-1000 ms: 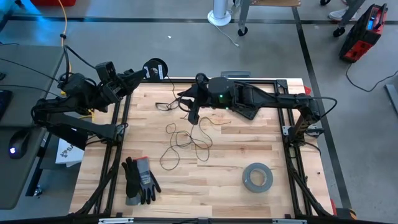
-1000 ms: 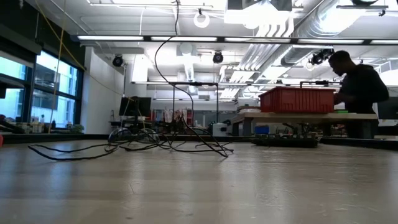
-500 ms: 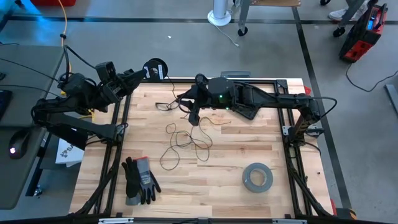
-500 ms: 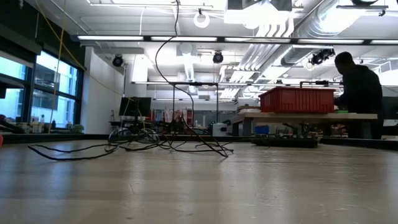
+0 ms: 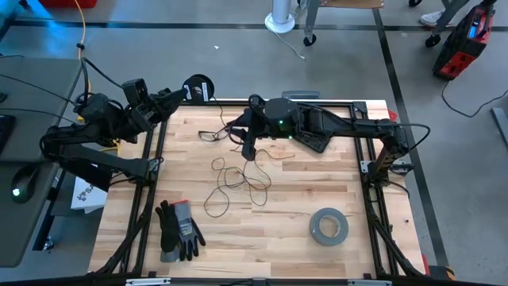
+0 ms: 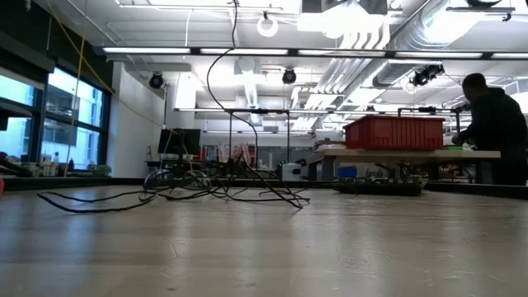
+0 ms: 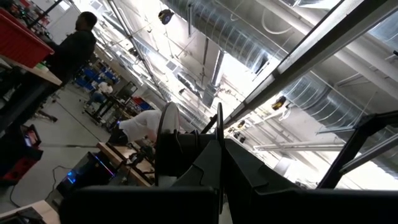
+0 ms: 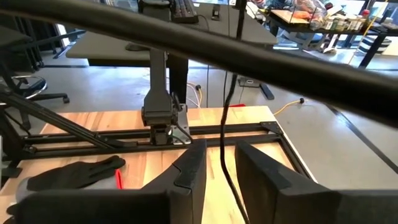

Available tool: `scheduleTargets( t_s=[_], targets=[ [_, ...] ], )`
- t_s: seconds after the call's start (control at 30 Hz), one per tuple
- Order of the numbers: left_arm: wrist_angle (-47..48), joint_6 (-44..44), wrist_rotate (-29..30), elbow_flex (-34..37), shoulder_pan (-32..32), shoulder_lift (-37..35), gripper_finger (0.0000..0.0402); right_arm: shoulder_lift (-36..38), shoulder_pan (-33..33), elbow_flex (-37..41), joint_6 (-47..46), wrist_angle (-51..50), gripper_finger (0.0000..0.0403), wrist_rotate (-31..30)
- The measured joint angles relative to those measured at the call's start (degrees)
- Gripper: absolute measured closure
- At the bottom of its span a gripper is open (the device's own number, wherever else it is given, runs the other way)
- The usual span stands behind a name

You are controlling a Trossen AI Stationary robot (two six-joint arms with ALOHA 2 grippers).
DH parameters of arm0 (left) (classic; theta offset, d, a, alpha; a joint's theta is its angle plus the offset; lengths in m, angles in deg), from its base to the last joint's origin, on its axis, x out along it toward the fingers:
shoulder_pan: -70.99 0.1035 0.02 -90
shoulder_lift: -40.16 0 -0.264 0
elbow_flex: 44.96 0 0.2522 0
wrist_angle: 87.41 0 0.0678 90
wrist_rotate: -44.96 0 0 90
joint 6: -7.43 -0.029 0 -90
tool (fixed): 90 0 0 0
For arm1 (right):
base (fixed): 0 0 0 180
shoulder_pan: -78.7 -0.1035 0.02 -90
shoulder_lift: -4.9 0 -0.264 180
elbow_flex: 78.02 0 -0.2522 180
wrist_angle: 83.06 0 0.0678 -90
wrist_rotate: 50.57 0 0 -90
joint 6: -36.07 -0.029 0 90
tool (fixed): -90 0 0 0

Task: Coil cords
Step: Coil the black wire on the black spool

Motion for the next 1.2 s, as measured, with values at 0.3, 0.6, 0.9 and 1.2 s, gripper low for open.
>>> scheduleTargets(
  t_s=[0.3,0.6,0.9,1.2],
  targets=[
    [-0.1,0.0,0.0,0.0,0.0,0.0,0.0401,0.0,0.0,0.0,-0.1,-0.9,0.0392,0.0],
    [-6.0,3.4,1.6,0.0,0.0,1.9,0.0401,-0.7,-3.0,0.0,-0.1,10.0,0.0402,1.6],
    [-6.7,18.2,-1.3,0.0,0.0,6.7,0.0401,-3.6,-3.5,0.0,0.4,19.7,0.0402,3.1],
    [-4.5,26.4,-3.3,0.0,-1.2,6.6,0.0401,-3.5,-2.7,0.0,0.9,26.7,0.0403,4.1]
  ],
)
